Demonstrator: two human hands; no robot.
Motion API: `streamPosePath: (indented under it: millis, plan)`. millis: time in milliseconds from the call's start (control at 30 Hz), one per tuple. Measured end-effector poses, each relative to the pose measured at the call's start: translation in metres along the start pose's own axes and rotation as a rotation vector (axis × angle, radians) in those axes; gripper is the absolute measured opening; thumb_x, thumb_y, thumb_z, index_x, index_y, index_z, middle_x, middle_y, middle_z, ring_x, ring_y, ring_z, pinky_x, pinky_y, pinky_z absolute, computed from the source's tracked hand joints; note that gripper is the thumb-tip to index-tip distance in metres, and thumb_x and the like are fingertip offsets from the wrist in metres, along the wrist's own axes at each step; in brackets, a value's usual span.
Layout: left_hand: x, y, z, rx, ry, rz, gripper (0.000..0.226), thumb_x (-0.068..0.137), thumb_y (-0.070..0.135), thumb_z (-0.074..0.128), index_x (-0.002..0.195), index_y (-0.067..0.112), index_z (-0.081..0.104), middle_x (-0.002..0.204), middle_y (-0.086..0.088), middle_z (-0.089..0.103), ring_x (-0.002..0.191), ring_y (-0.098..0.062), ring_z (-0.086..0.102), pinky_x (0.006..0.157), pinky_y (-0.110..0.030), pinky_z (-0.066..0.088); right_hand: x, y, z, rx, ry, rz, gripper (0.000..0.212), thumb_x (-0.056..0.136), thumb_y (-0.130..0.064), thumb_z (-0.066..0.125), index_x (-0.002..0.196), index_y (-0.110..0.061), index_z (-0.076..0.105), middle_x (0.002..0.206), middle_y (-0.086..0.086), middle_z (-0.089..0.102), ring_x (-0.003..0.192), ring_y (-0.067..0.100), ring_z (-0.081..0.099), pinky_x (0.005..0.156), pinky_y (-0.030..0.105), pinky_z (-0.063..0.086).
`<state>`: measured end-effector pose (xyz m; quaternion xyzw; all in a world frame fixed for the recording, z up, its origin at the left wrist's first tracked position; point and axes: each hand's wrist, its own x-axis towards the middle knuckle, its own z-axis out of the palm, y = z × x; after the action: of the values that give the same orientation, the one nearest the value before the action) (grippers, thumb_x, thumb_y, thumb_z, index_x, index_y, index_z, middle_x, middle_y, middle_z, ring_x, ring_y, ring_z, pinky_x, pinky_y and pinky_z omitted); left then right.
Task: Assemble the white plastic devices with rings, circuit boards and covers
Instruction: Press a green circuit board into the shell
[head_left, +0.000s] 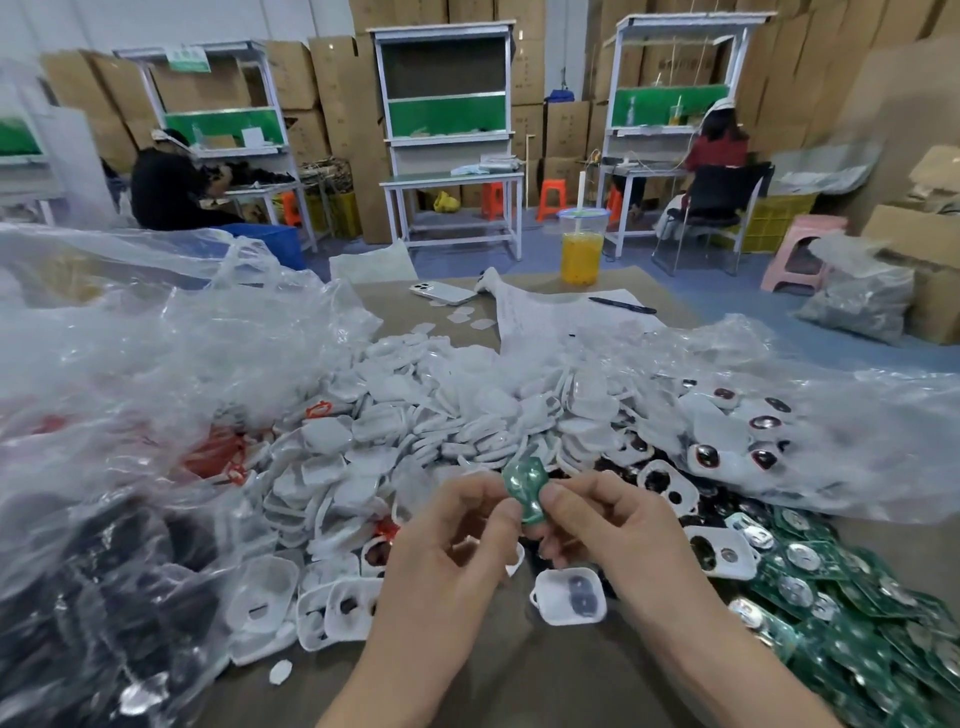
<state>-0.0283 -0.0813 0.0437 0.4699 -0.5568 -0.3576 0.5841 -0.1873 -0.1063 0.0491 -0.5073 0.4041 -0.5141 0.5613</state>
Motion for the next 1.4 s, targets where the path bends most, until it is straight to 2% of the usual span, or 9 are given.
streamPosePath:
  millis: [200, 367, 533, 667, 767, 867, 1033, 1200, 1400]
  plan:
    - [0.002, 0.004, -0.001, -0.124, -0.02, -0.12, 0.009, 0.089, 0.022, 0.067, 0.089, 0.029, 0.072, 0.068, 0.002, 0.068, 0.058, -0.009, 0.062, 0.049, -0.016, 0.046, 0.003, 0.001, 0.002, 0.02, -0.019, 0.015, 0.023, 0.071, -0.04, 0.076, 0.082, -0.02, 0.08, 0.077, 0.013, 0.076, 0.06, 0.014, 0.066, 0.058, 0.021, 0.053]
    - [0.001, 0.0, -0.003, -0.059, -0.027, -0.059, 0.006, 0.09, 0.035, 0.069, 0.095, 0.037, 0.071, 0.074, 0.009, 0.071, 0.062, -0.006, 0.062, 0.053, -0.016, 0.048, 0.002, 0.002, 0.006, 0.051, -0.042, 0.01, 0.017, 0.08, -0.034, 0.08, 0.084, -0.017, 0.079, 0.079, 0.014, 0.075, 0.061, 0.016, 0.066, 0.056, 0.023, 0.054]
    - [0.0, -0.01, -0.007, 0.428, 0.03, 0.353, 0.014, 0.091, 0.037, 0.062, 0.104, 0.044, 0.06, 0.095, 0.019, 0.064, 0.077, 0.001, 0.061, 0.067, -0.008, 0.043, 0.002, 0.005, 0.007, 0.071, -0.091, 0.017, 0.034, 0.077, -0.047, 0.078, 0.097, -0.02, 0.079, 0.089, 0.008, 0.075, 0.069, 0.016, 0.068, 0.058, 0.025, 0.054]
    - [0.01, -0.023, -0.019, 0.805, 0.133, 0.751, 0.016, 0.1, 0.016, 0.055, 0.11, 0.025, 0.064, 0.101, 0.005, 0.057, 0.085, -0.014, 0.057, 0.077, -0.022, 0.046, 0.003, 0.006, 0.009, 0.184, -0.153, 0.125, 0.055, 0.074, -0.065, 0.074, 0.108, -0.022, 0.078, 0.09, 0.004, 0.074, 0.07, 0.017, 0.067, 0.054, 0.028, 0.049]
    - [0.012, -0.025, -0.019, 0.859, 0.118, 0.822, 0.017, 0.101, 0.014, 0.053, 0.11, 0.024, 0.061, 0.102, 0.001, 0.058, 0.088, -0.02, 0.056, 0.081, -0.027, 0.046, 0.005, 0.009, 0.006, 0.15, -0.139, 0.125, 0.047, 0.068, -0.05, 0.087, 0.106, -0.024, 0.079, 0.076, 0.006, 0.071, 0.061, 0.017, 0.062, 0.055, 0.023, 0.052]
    - [0.007, -0.022, -0.013, 0.784, 0.037, 0.705, 0.026, 0.096, 0.013, 0.052, 0.115, 0.028, 0.061, 0.109, 0.007, 0.059, 0.098, -0.014, 0.054, 0.087, -0.021, 0.044, 0.007, 0.01, 0.001, 0.221, -0.077, 0.127, 0.036, 0.069, -0.031, 0.083, 0.104, -0.022, 0.08, 0.084, 0.009, 0.074, 0.069, 0.014, 0.068, 0.068, 0.022, 0.057]
    - [0.0, -0.011, 0.0, 0.306, 0.055, 0.147, 0.016, 0.101, 0.031, 0.059, 0.101, 0.046, 0.062, 0.096, 0.022, 0.068, 0.087, 0.0, 0.063, 0.073, -0.009, 0.045, 0.006, 0.005, 0.0, 0.183, -0.026, 0.097, 0.022, 0.079, -0.023, 0.073, 0.1, -0.022, 0.081, 0.091, 0.006, 0.077, 0.069, 0.01, 0.066, 0.067, 0.02, 0.056]
    - [0.007, -0.006, -0.004, -0.075, 0.004, -0.116, 0.003, 0.091, 0.037, 0.071, 0.093, 0.039, 0.071, 0.089, 0.007, 0.074, 0.073, -0.01, 0.066, 0.068, -0.021, 0.053, 0.002, 0.002, 0.002, 0.147, -0.069, 0.104, 0.03, 0.073, -0.033, 0.075, 0.102, -0.024, 0.08, 0.088, 0.006, 0.075, 0.065, 0.012, 0.066, 0.066, 0.02, 0.055]
    - [0.011, -0.009, -0.01, -0.192, -0.138, -0.283, 0.028, 0.086, 0.048, 0.07, 0.099, 0.024, 0.075, 0.102, -0.018, 0.071, 0.074, -0.018, 0.058, 0.069, -0.029, 0.043, 0.001, 0.001, 0.003, 0.136, -0.097, 0.085, 0.027, 0.076, -0.031, 0.073, 0.101, -0.029, 0.08, 0.084, 0.002, 0.077, 0.063, 0.009, 0.065, 0.065, 0.018, 0.055]
